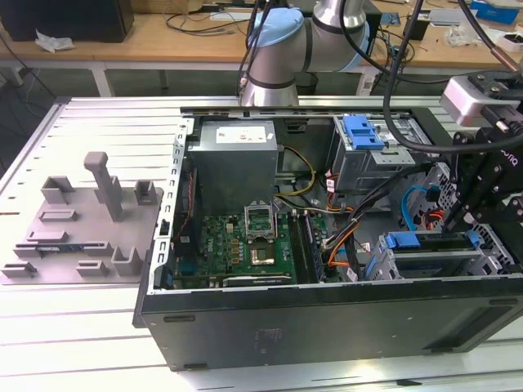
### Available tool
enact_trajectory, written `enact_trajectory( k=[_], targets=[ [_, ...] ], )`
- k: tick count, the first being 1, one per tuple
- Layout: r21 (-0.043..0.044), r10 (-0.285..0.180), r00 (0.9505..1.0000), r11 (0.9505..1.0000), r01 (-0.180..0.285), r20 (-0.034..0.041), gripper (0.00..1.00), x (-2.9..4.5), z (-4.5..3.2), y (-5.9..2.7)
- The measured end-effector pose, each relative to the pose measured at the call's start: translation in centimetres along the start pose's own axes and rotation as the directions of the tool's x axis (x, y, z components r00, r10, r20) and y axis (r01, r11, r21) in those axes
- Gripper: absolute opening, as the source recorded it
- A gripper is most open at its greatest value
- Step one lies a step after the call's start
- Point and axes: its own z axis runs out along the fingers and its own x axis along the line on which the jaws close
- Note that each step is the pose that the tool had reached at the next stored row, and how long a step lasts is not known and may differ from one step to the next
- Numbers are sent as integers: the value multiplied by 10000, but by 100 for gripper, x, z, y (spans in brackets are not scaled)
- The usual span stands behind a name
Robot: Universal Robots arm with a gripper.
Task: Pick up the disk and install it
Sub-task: 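Insert the first disk wire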
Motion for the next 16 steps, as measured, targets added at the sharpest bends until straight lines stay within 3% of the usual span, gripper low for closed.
enact_trajectory(
  k=[16],
  targets=[
    [0,0,10000,10000,0,0,16,0,43,-1]
  ],
)
